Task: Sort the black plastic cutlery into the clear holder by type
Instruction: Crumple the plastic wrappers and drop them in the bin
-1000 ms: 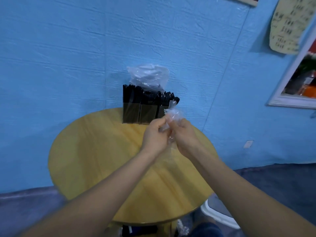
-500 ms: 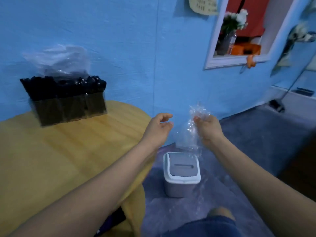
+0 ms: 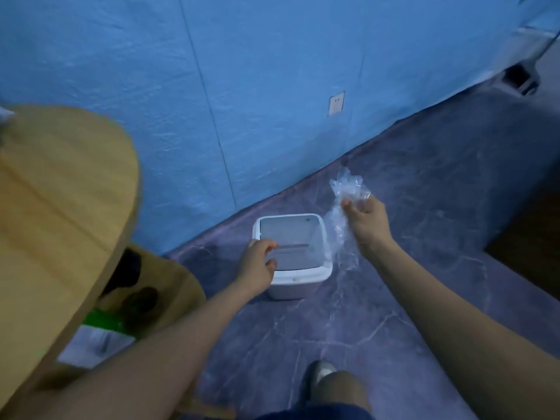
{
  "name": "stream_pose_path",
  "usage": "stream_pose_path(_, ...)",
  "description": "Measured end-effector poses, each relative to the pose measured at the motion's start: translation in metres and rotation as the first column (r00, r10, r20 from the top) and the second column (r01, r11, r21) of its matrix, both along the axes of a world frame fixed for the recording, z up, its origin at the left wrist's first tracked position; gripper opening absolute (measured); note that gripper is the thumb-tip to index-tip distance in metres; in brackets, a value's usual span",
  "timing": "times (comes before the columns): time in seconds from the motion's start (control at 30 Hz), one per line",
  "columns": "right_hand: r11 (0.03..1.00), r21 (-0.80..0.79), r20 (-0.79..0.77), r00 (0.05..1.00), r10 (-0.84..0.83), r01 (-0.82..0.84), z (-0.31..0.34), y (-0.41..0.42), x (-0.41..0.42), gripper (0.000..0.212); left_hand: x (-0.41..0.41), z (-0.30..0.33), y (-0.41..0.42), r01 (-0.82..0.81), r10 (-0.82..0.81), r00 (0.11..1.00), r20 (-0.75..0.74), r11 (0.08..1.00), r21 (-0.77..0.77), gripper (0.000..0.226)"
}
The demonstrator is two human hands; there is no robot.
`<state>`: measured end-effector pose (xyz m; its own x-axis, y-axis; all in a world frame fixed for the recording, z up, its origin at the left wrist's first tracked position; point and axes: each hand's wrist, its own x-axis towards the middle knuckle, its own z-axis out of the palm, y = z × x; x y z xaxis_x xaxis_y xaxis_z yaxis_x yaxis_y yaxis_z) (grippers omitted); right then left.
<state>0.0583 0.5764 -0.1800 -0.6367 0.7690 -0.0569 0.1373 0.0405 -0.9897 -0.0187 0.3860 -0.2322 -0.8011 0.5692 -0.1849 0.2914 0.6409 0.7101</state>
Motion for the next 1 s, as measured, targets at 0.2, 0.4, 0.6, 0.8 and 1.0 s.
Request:
stream_pose_path(0.2, 0.999, -0.026, -0.011, 1.0, 0.027, -0.027, -0.087, 0.028, -0.039, 0.019, -0.046, -0.079, 0.026, 0.06, -0.067, 0.997, -0.029, 0.978, -0.201, 0.036)
stream_pose_path(0.4, 0.996, 0.038, 0.03, 0.996, 0.085, -0.086, -0.146, 0.04, -0.07, 0.019, -0.08, -0.131, 0.039, 0.226, -0.305, 0.943, -0.133, 0.88, -0.418, 0.046)
stream_pose_path(0.6, 0.967, 0.109, 0.066, 0.972, 0.226, -0.232, -0.179, 0.036, -0.095, 0.026, -0.095, -0.156, 0.033, 0.302, -0.487, 0.823, -0.292, 0.811, -0.502, 0.052)
stream_pose_path(0.8, 0.793, 0.468, 0.208, 0.921, 0.33, -0.389, -0.201, 0.013, -0.108, 0.032, -0.108, -0.168, 0.028, 0.279, -0.511, 0.778, -0.365, 0.802, -0.527, 0.059)
stream_pose_path(1.0, 0.404, 0.633, 0.575, 0.751, 0.326, -0.66, -0.248, 0.012, -0.107, 0.034, -0.118, -0.174, 0.023, 0.318, -0.555, 0.732, -0.395, 0.791, -0.522, 0.057)
